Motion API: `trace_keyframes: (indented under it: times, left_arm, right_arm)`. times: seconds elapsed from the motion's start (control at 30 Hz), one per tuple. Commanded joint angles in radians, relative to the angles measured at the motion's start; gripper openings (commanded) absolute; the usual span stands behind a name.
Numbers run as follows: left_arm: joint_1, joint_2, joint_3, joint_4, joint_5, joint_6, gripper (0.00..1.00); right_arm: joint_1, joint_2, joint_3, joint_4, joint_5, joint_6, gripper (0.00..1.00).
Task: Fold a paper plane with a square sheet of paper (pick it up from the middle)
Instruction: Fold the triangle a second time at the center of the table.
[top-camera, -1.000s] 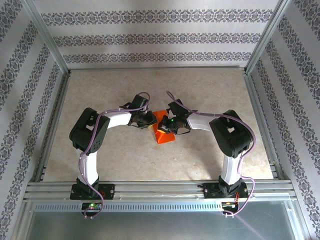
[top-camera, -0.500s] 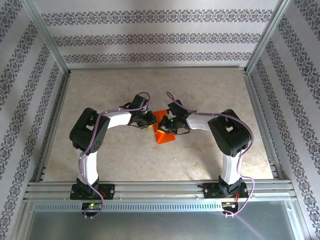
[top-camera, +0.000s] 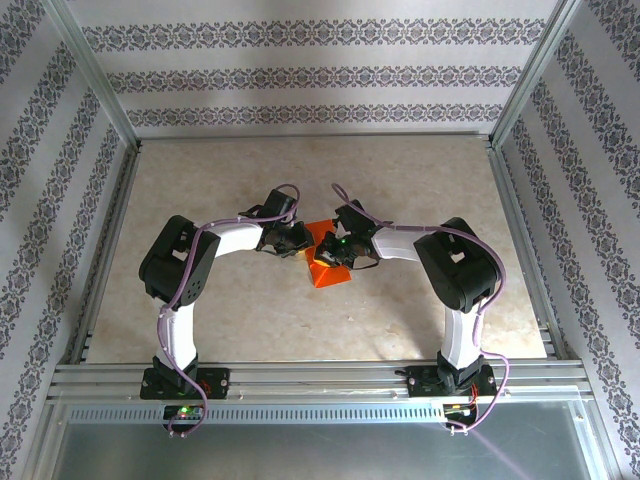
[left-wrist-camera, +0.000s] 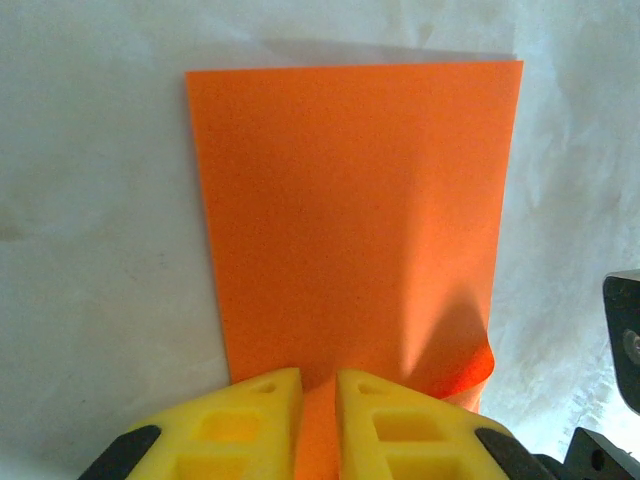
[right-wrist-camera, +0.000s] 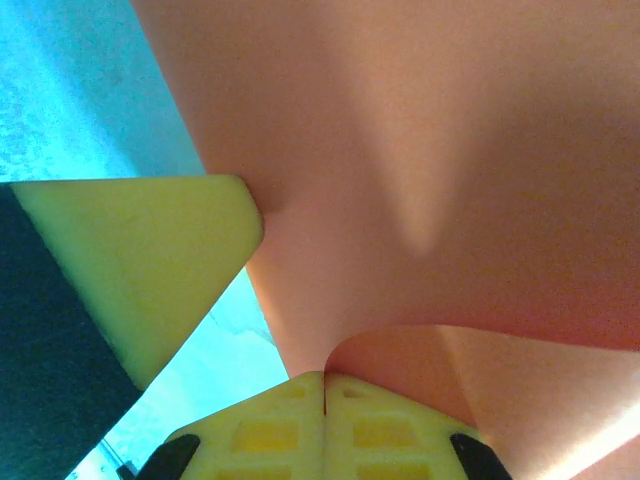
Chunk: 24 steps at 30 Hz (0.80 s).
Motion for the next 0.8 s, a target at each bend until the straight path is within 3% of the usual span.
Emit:
trace_keyframes:
  times: [0.0, 0.77]
  left_arm:
    - [-0.008, 0.032, -0.018, -0.057, -0.025, 0.016, 0.18]
    - [-0.009, 0.024, 0.01, -0.082, -0.031, 0.025, 0.18]
  right_arm:
    - [0.01, 0.021, -0.001, -0.007, 0.017, -0.005, 0.0]
    - [-0.001, 0.053, -0.006, -0.018, -0.019, -0.059, 0.03]
